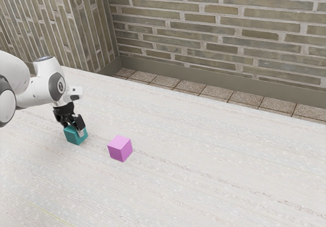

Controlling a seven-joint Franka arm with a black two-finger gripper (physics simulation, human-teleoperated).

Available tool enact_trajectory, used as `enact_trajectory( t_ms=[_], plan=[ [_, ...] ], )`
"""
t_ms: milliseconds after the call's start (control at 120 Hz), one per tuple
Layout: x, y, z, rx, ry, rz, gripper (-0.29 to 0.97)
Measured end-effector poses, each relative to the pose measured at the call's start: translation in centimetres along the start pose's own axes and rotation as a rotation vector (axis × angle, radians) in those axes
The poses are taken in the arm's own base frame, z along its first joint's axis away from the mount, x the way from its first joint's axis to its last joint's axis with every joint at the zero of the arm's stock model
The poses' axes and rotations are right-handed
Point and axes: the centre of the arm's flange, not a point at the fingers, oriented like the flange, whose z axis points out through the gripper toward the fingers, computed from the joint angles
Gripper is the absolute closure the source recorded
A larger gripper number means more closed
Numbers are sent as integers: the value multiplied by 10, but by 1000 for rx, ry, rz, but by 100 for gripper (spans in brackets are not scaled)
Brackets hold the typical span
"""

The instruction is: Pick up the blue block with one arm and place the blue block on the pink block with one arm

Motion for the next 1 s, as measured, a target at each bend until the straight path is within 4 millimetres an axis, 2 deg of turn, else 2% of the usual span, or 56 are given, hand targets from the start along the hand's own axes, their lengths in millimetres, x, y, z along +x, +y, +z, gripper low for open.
enact_trajectory(
  t_ms=[242, 708, 833, 892, 942, 1000],
  plan=[
    [3, 4, 2, 12, -12, 20, 11],
    [5, 5, 0, 19, -12, 18, 29],
    [11, 8, -14, 30, 5, 28, 30],
    [14, 16, -30, 33, 18, 42, 30],
    [15, 32, -54, 31, 38, 65, 30],
    [15, 59, -99, 46, 68, 109, 31]
  ],
)
